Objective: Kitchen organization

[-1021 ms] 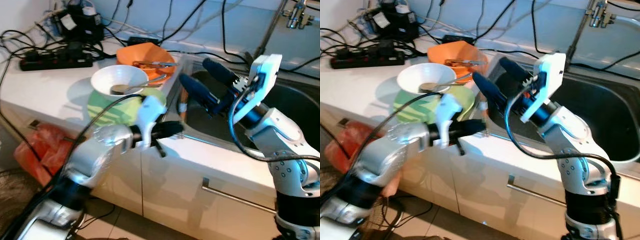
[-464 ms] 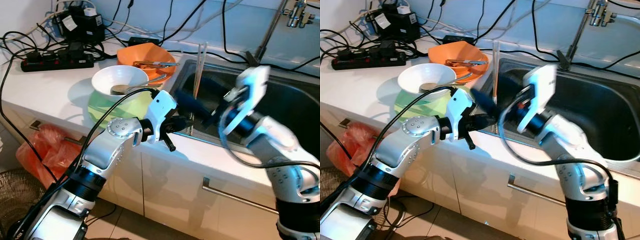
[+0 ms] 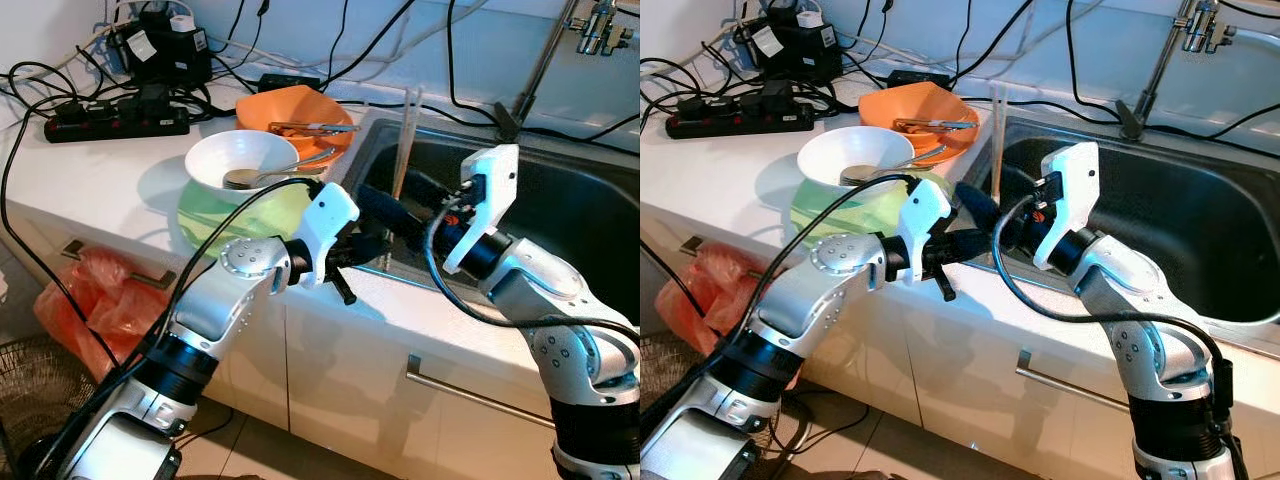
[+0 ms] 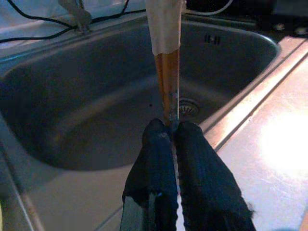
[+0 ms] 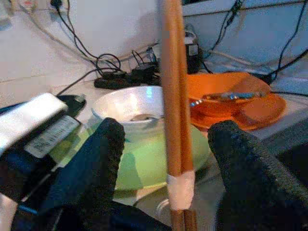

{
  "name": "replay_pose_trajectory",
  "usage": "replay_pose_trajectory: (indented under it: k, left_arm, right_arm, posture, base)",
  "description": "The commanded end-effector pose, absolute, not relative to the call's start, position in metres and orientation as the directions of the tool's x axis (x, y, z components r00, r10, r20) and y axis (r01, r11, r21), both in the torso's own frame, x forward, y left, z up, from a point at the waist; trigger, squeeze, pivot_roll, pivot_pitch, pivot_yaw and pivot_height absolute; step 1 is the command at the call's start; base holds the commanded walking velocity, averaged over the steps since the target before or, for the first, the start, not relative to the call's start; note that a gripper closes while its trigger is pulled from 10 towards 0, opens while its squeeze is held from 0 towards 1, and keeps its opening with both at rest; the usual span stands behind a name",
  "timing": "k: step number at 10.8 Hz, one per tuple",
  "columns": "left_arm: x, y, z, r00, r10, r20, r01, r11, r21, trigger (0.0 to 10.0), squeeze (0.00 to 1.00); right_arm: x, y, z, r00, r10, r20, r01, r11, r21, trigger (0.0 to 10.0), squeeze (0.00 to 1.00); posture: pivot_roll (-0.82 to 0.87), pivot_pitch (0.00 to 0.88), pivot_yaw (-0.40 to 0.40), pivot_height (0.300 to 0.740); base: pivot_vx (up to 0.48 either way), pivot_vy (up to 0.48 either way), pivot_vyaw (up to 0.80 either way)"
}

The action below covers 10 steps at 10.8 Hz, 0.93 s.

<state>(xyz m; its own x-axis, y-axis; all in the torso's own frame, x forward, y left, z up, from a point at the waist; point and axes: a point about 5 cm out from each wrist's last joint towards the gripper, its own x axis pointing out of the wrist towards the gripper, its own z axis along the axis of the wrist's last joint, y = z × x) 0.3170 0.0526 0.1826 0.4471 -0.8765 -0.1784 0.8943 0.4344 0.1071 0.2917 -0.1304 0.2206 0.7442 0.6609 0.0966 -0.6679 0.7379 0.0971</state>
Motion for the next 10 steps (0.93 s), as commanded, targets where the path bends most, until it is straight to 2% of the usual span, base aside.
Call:
replay_pose_trajectory:
  k: [1, 5, 6, 7, 8, 9, 10]
  left_arm:
    - [0.316, 0.053, 0.183, 0.448, -0.878, -0.170, 0.894, 0.434, 0.114, 0.0, 0.00]
    - [0.317, 0.051, 0.181, 0.470, -0.868, -0.159, 0.882, 0.454, 0.126, 0.0, 0.00]
    - [0.318, 0.051, 0.180, 0.481, -0.862, -0.160, 0.876, 0.463, 0.135, 5.7, 0.00]
    - [0.319, 0.051, 0.180, 0.489, -0.857, -0.162, 0.871, 0.470, 0.145, 5.7, 0.00]
    - [0.323, 0.053, 0.183, 0.533, -0.837, -0.126, 0.843, 0.513, 0.161, 10.0, 0.27]
    - [0.324, 0.053, 0.184, 0.539, -0.834, -0.120, 0.840, 0.519, 0.159, 10.0, 0.27]
    - [0.325, 0.054, 0.184, 0.556, -0.824, -0.111, 0.827, 0.535, 0.170, 10.0, 1.00]
  right_arm:
    - [0.296, -0.136, 0.218, 0.773, 0.632, 0.059, -0.634, 0.765, 0.110, 0.0, 0.00]
    - [0.303, -0.145, 0.208, 0.833, 0.551, -0.047, -0.544, 0.832, 0.106, 0.0, 0.00]
    - [0.304, -0.147, 0.208, 0.840, 0.541, -0.049, -0.534, 0.839, 0.105, 0.0, 0.00]
    - [0.305, -0.148, 0.209, 0.844, 0.534, -0.050, -0.528, 0.843, 0.103, 0.0, 0.00]
    - [0.305, -0.150, 0.208, 0.852, 0.521, -0.056, -0.514, 0.851, 0.104, 0.0, 0.00]
    - [0.306, -0.150, 0.208, 0.853, 0.519, -0.058, -0.511, 0.853, 0.105, 0.0, 0.00]
    - [0.306, -0.150, 0.208, 0.854, 0.518, -0.057, -0.510, 0.853, 0.106, 0.0, 0.00]
  posture:
    - [0.05, 0.033, 0.001, 0.740]
    - [0.04, 0.039, -0.006, 0.740]
    - [0.04, 0.038, -0.007, 0.740]
    - [0.04, 0.038, -0.008, 0.740]
    - [0.04, 0.038, -0.008, 0.740]
    - [0.04, 0.037, -0.009, 0.740]
    - [0.04, 0.037, -0.009, 0.740]
  base:
    - [0.000, 0.000, 0.00]
    - [0.000, 0.000, 0.00]
    - [0.000, 0.000, 0.00]
    - [0.000, 0.000, 0.00]
    - [0.000, 0.000, 0.00]
    - [0.000, 0.000, 0.00]
    - [0.000, 0.000, 0.00]
